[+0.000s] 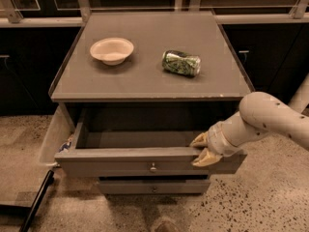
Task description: Open top drawer
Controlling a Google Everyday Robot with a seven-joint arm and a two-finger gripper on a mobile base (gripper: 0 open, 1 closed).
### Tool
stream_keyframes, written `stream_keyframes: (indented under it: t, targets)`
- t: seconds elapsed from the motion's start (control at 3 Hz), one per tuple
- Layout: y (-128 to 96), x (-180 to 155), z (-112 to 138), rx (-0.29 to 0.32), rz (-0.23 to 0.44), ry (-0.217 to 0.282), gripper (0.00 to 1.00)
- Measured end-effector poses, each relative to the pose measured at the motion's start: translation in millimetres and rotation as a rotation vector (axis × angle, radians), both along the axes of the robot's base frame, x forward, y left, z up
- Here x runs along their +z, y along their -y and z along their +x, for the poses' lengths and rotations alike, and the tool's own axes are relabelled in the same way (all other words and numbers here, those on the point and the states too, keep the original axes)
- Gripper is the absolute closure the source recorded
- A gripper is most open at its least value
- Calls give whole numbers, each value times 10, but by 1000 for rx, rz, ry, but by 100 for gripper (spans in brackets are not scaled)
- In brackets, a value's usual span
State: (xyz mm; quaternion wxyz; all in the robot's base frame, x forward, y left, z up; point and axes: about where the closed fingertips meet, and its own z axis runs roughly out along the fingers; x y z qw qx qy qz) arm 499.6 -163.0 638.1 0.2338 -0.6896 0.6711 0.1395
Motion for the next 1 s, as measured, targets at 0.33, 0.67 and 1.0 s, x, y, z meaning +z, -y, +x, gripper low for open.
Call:
stream_keyframes:
  t: [0.33,0.67,1.0]
  targets:
    - [-13,11,-30,2,2,0,100]
    - [-13,11,-30,2,2,0,81]
    - [-13,11,-30,2,2,0,58]
